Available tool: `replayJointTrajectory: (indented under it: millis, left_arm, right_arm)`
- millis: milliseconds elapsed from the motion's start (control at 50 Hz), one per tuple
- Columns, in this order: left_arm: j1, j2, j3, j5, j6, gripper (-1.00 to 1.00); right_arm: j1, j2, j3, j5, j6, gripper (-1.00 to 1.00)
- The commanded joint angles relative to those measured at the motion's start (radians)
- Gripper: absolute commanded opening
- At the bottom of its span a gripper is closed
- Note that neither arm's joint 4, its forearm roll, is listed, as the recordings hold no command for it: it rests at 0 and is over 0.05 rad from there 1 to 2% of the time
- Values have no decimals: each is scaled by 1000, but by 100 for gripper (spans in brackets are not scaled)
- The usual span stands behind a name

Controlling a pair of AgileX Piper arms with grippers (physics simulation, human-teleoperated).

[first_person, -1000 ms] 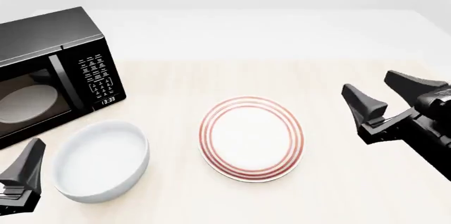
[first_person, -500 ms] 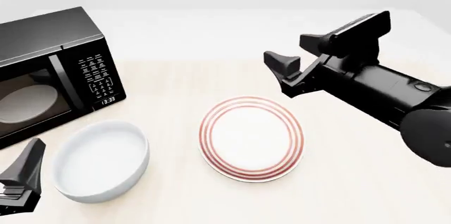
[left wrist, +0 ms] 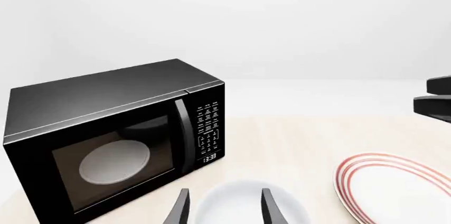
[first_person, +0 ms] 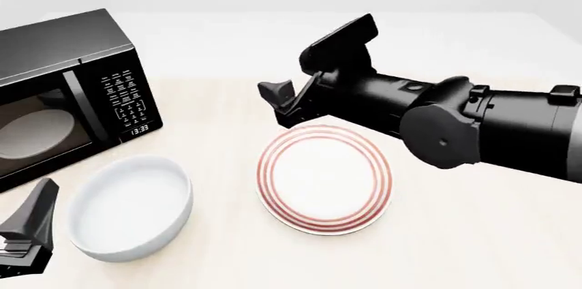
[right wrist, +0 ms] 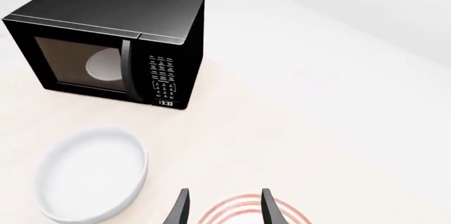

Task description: Put the white bowl to the right of the plate.

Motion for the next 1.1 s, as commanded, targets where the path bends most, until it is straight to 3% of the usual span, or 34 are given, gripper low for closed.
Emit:
replayJointTrajectory:
  millis: [20,740,1100]
  left_arm:
    - [0,0,0,0,0,100]
    - [0,0,0,0,0,100]
    - [0,0,0,0,0,100]
  right_arm:
    - [61,118,-120,42,2,100]
    - [161,405,-442,198,34,100]
    - [209,473,-490,265,187,100]
